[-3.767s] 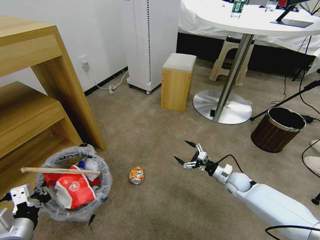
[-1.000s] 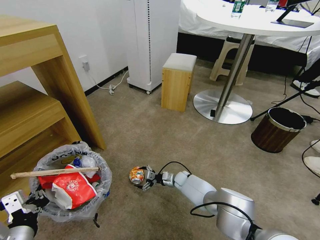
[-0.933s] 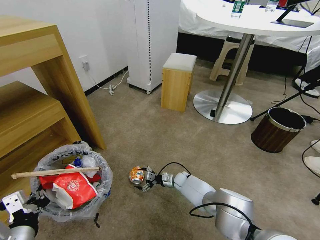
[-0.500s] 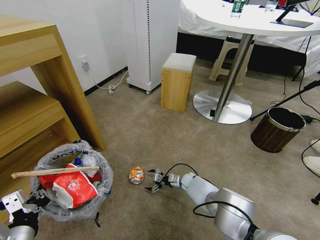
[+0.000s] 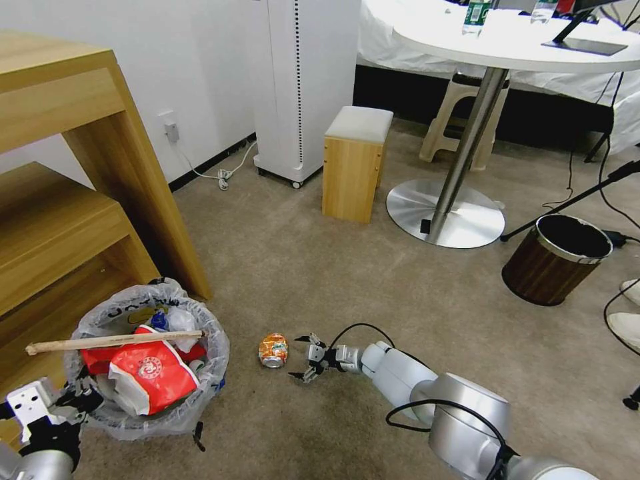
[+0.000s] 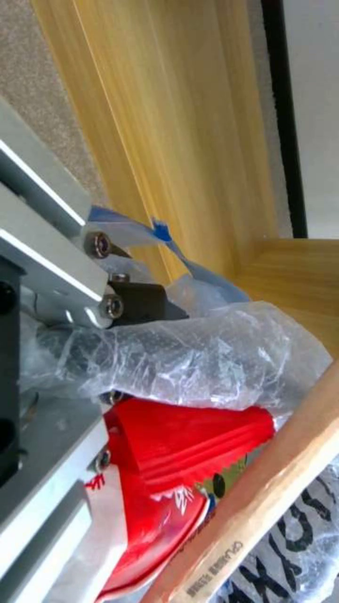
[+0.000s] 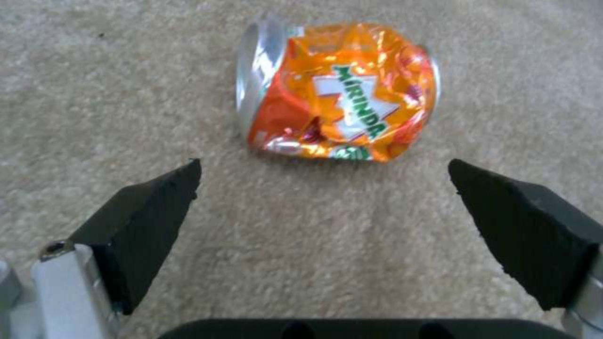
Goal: Pick up the trash bin and place the garbage on the floor into it.
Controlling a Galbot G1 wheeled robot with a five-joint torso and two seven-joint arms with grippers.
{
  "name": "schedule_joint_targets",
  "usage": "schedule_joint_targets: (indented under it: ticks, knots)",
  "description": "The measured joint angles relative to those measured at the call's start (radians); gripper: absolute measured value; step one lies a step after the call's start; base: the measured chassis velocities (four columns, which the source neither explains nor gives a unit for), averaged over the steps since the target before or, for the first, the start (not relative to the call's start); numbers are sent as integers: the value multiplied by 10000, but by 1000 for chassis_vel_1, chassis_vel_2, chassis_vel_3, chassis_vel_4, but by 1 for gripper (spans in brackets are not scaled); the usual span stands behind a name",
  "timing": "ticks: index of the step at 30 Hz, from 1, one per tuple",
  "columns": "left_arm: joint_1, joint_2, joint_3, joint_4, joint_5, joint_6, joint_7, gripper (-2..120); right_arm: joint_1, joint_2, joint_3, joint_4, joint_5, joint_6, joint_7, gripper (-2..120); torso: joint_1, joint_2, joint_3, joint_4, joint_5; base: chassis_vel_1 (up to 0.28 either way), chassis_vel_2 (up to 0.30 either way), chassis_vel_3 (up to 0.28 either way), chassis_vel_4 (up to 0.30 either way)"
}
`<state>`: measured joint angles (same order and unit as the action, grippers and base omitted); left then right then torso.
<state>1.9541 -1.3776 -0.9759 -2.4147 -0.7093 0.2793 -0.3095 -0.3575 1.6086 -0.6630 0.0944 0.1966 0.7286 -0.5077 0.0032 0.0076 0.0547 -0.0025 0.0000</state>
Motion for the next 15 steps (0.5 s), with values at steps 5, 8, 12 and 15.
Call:
schedule_joint_targets:
  ticks: [5, 8, 12, 15]
  knots:
    - [0, -1, -14, -34, -16, -2, 0, 1, 91, -2, -70, 151, 12, -54, 82, 100, 0, 0, 0, 0, 0, 0, 0, 0, 0]
    - [0, -5, -16, -37, -17, -5, 0, 1, 92, -3, -228, 302, 83, -123, 163, 100, 0, 0, 0, 0, -1, 0, 0, 0, 0]
    - [-17, -2, -14, -37, -18, -6, 0, 1, 20, -2, -479, 523, 327, -138, 263, 100, 0, 0, -1, 0, 0, 0, 0, 0, 0]
    - [-26, 7, -7, -36, -19, -6, -1, 1, -35, -2, -664, 588, 402, -118, 378, 100, -1, 0, 0, 1, 0, 0, 0, 0, 0]
